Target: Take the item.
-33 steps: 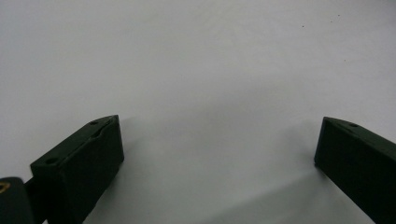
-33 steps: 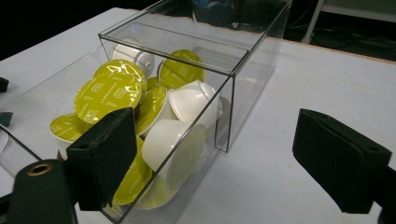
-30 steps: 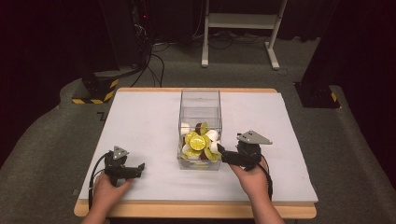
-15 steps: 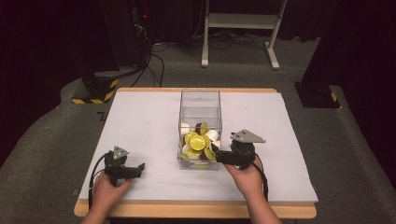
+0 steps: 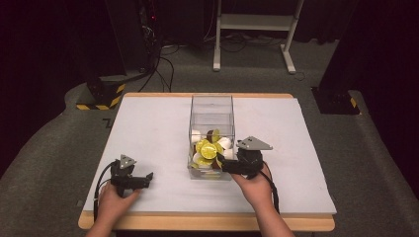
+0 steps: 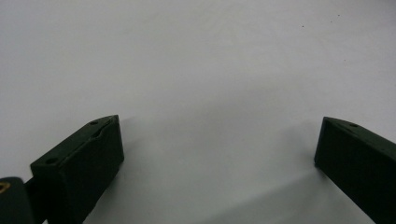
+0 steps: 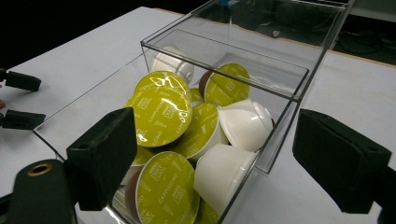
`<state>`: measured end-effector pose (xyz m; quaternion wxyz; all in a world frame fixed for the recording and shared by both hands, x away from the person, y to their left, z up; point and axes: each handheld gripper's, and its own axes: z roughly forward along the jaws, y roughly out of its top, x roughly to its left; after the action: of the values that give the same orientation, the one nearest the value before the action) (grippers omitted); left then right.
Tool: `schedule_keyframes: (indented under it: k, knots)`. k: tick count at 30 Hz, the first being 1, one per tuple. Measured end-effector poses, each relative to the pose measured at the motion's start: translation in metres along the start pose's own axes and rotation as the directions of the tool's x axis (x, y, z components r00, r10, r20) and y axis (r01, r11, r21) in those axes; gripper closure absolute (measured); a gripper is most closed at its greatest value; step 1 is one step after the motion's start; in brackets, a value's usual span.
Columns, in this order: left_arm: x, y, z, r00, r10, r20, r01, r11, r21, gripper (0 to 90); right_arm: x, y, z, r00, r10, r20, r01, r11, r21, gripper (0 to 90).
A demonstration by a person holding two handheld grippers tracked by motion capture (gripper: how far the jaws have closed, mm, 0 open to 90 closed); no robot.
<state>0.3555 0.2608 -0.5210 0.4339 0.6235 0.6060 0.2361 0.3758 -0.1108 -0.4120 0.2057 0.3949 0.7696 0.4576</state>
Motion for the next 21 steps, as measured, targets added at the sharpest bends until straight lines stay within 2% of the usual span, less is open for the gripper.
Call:
schedule_keyframes:
  k: [21]
  knots:
    - [0.000,0.000,0.000,1.0000,-0.001,0.000,0.001,1.0000,-0.001,1.4,0.012,0.006,0.011,0.9986,-0.015,-0.052,0.015,1.000,0.015,17.5]
